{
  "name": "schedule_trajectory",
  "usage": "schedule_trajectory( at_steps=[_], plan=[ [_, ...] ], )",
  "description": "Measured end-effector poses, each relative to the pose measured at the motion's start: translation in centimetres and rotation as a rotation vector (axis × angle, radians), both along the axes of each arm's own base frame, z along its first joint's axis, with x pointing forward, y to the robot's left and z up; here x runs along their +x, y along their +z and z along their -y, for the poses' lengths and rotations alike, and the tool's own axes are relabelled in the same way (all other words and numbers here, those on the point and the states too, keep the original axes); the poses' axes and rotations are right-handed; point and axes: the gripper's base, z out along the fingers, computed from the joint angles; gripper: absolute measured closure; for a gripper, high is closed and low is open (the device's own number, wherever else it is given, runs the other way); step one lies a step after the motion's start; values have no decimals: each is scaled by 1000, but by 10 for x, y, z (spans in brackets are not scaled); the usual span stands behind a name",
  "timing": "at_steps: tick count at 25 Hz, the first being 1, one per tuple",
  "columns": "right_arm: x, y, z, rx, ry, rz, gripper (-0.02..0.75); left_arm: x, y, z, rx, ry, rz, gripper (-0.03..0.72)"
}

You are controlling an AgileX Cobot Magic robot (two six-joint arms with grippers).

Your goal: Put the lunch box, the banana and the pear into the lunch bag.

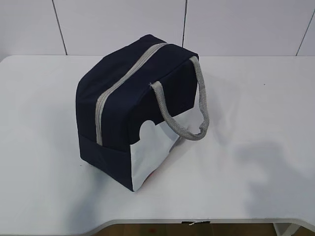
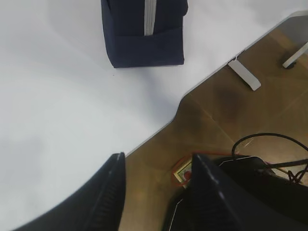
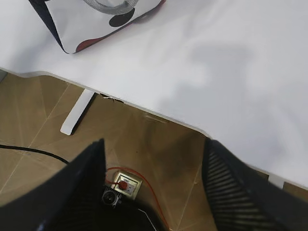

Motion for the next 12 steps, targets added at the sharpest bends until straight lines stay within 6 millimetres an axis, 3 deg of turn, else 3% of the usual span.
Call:
schedule_trajectory(
  at_steps=[12],
  plan=[
    [-30,-54,8,-19,-5,42,237,-50,-31,-34,-83,-23,210,417]
  ],
)
